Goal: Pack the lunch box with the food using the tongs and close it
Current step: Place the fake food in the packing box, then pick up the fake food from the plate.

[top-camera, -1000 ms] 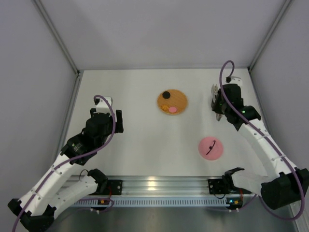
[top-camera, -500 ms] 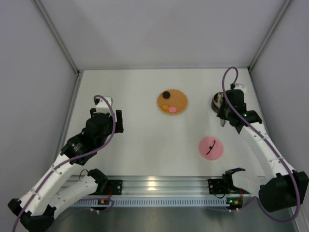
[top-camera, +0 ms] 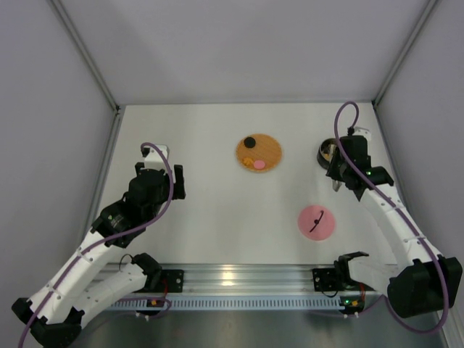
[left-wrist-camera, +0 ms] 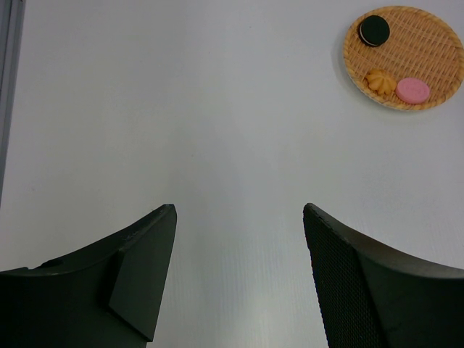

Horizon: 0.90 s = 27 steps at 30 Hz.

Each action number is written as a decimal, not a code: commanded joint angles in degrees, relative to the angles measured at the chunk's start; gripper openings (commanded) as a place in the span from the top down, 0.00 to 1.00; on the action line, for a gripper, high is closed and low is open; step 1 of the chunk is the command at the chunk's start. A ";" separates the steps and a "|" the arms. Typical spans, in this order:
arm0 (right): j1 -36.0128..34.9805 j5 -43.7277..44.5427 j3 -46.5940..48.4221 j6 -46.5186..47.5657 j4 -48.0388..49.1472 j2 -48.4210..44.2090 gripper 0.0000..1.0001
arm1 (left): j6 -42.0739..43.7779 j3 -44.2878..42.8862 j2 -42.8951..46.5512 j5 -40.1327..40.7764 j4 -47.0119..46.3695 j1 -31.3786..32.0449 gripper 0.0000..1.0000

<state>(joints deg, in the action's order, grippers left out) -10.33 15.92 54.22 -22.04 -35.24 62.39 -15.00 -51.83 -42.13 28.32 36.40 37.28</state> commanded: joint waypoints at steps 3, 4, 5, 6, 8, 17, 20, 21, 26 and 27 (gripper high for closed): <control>1.10 0.25 0.36 0.77 1.14 -0.34 0.66 | 0.59 0.51 0.38 -0.02 -1.95 -0.01 0.24; 1.01 0.25 0.54 0.95 1.14 -0.43 0.63 | 0.50 0.51 0.56 -0.01 -1.95 -0.10 0.24; 1.01 0.34 0.54 0.86 1.06 -0.43 0.63 | 0.50 0.51 0.47 -0.10 -1.95 -0.10 0.24; 1.01 0.25 0.71 0.95 0.88 -0.51 0.62 | 0.50 0.51 0.56 -0.02 -1.95 -0.10 0.24; 1.01 0.34 0.98 1.04 0.71 -0.78 0.60 | 0.50 0.51 0.47 -0.10 -1.95 -0.10 0.24; -3.72 -2.48 6.60 0.34 0.18 0.80 0.61 | 0.59 0.51 0.12 -0.02 -2.04 -0.10 0.24; -9.87 0.50 10.29 -0.63 -0.09 4.13 0.60 | 0.50 0.51 0.21 0.16 -1.95 -0.01 0.24; -11.71 1.90 11.25 -0.89 -0.17 5.19 0.60 | 0.50 0.51 0.29 0.16 -1.86 -0.10 0.24; -19.81 1.39 17.49 -1.78 2.99 15.64 0.59 | 0.50 0.59 0.21 0.16 -1.95 -0.10 0.24; -21.04 1.39 19.07 -1.78 4.12 19.14 0.59 | 0.50 0.59 0.12 0.25 -1.95 -0.10 0.24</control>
<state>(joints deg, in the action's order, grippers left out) -28.53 16.21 68.77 -22.83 -34.52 75.40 -14.98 -51.83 -42.15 28.32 36.40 37.28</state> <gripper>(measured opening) 0.408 0.758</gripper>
